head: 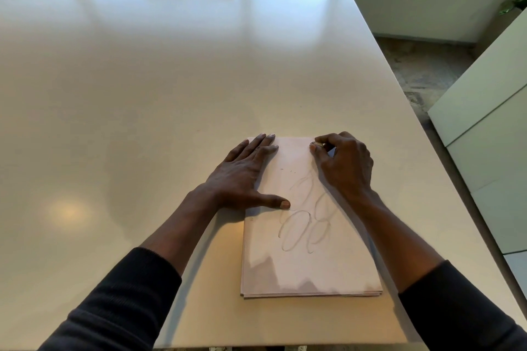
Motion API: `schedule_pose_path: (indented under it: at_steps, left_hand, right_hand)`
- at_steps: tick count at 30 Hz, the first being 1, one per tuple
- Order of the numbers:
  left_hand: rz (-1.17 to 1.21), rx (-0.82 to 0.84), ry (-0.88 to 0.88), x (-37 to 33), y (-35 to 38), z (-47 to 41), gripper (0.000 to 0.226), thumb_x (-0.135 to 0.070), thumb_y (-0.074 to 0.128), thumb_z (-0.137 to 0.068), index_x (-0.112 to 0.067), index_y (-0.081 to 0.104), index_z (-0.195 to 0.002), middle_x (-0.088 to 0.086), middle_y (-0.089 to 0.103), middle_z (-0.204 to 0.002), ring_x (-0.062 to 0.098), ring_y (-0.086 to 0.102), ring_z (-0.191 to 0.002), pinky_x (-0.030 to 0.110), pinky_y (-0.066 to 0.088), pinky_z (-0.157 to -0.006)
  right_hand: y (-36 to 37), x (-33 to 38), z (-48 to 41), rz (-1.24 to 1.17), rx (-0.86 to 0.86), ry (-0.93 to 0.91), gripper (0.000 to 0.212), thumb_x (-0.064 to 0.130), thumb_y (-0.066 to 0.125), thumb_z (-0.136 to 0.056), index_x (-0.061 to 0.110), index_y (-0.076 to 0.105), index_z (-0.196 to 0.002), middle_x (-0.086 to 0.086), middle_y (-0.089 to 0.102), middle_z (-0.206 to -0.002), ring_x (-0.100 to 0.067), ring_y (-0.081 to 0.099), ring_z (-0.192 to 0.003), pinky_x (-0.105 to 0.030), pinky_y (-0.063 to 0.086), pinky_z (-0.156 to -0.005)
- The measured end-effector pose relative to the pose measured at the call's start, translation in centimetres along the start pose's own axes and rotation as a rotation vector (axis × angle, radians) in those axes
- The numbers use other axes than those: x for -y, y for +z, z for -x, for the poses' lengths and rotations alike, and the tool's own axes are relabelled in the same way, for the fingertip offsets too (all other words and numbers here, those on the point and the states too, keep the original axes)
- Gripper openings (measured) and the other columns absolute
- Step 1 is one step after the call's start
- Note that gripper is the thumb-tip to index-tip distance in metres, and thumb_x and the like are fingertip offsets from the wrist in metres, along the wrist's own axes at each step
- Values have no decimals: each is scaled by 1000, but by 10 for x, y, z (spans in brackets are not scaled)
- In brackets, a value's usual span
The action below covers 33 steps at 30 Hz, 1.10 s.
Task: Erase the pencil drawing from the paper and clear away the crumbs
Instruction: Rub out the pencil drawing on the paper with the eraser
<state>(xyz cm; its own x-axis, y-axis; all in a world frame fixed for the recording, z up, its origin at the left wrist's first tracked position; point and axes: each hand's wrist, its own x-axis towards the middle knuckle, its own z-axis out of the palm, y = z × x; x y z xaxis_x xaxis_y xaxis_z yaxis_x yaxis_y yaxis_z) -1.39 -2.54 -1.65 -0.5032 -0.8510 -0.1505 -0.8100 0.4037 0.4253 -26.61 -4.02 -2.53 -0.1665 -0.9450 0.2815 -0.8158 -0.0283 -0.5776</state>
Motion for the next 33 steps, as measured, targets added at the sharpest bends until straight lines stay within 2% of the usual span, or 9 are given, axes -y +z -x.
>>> schedule_pose_path:
  at_steps: [3, 8, 12, 14, 21, 23, 27, 30, 33]
  left_hand:
    - [3, 4, 5, 0, 0, 0, 134, -90, 67, -71, -28, 2, -171, -19, -19, -176, -10, -32, -152, 20, -21, -125]
    - [-3, 3, 32, 1, 0, -2, 138, -97, 61, -69, -25, 3, -171, -17, -18, -176, -8, -31, -153, 21, -21, -125]
    - [-154, -107, 83, -11, -2, -6, 132, -103, 41, -69, -18, 23, -168, -2, 4, -180, 7, -10, -164, 34, -12, -132]
    - [-155, -123, 140, -20, -2, -13, 123, -98, 44, -77, -18, 25, -168, -1, 5, -180, 7, -11, -164, 37, -10, -133]
    - [6, 2, 188, -21, 4, -35, 123, -89, 60, -78, -23, 14, -171, -9, -1, -180, 2, -11, -163, 32, -4, -134]
    - [0, -2, 193, -18, 7, -36, 124, -89, 61, -78, -24, 12, -171, -11, -2, -179, 1, -12, -163, 33, -3, -134]
    - [-10, 2, 194, -16, 8, -37, 125, -91, 59, -78, -25, 9, -171, -12, -5, -179, -1, -15, -161, 35, -3, -134]
    - [-16, 9, 198, -14, 9, -37, 124, -90, 61, -80, -26, 8, -171, -14, -7, -179, -2, -17, -161, 36, -2, -135]
    - [-21, 9, 200, -14, 10, -38, 125, -93, 58, -78, -26, 7, -171, -14, -8, -179, -2, -17, -160, 38, -1, -135]
  right_hand:
    - [0, -2, -1, -14, -6, 23, 19, 37, 77, -96, 27, 82, -112, 2, 74, -107, -25, 72, -98, -33, 49, -78]
    - [-2, -4, -2, -44, 17, 36, 18, 38, 77, -96, 29, 82, -112, 4, 74, -108, -22, 72, -97, -34, 53, -79]
    - [-2, -5, -2, -60, 23, 29, 17, 38, 77, -96, 31, 81, -110, 7, 73, -105, -18, 71, -95, -33, 53, -78]
    - [-2, -6, -2, -63, 18, 10, 16, 37, 77, -96, 30, 81, -110, 6, 73, -104, -17, 71, -92, -33, 53, -75]
    - [-3, -10, -5, -75, 36, -12, 17, 38, 77, -98, 30, 81, -112, 4, 74, -104, -14, 69, -89, -29, 48, -72]
    - [-4, -10, -6, -84, 45, -14, 17, 37, 78, -97, 29, 82, -112, 4, 75, -104, -13, 68, -88, -27, 46, -72]
    - [-9, -12, -4, -129, 105, -59, 16, 35, 81, -94, 29, 83, -109, 7, 75, -100, -8, 68, -82, -29, 54, -72]
    - [-15, -18, 2, -154, 198, -146, 15, 31, 86, -90, 28, 86, -105, 10, 74, -91, -3, 62, -72, -25, 46, -66]
    - [-19, -21, -1, -136, 237, -168, 15, 34, 87, -89, 29, 86, -103, 11, 74, -90, -4, 62, -73, -24, 43, -65]
